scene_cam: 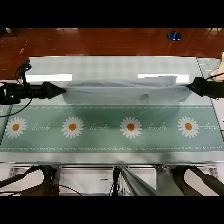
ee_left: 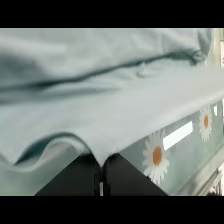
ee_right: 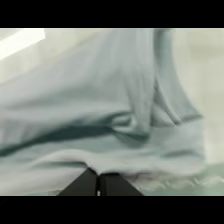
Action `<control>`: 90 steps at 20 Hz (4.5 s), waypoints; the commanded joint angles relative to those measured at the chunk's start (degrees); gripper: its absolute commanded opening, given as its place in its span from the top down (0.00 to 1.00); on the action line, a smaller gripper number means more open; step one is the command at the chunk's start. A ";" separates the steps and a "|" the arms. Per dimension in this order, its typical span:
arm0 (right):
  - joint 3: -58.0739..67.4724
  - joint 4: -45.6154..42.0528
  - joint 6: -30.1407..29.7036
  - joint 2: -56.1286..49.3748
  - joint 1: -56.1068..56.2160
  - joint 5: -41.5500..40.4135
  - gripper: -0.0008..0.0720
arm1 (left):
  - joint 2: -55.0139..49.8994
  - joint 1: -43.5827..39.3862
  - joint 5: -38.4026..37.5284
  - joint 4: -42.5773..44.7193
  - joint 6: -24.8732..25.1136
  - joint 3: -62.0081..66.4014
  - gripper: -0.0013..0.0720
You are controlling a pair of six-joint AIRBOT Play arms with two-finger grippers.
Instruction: Fold the shirts.
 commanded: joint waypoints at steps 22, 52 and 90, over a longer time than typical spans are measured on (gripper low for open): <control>24.37 -7.50 2.60 -25.00 -0.46 -11.23 0.42 | -28.33 7.76 -5.62 -1.14 -7.37 28.92 0.49; 36.17 15.74 -3.37 -53.20 0.59 23.69 0.95 | -19.82 6.64 -8.70 4.87 -7.61 29.44 0.55; 36.15 -3.82 6.64 -13.97 3.98 42.29 0.95 | -43.12 -64.19 27.04 -9.86 -30.88 41.24 0.95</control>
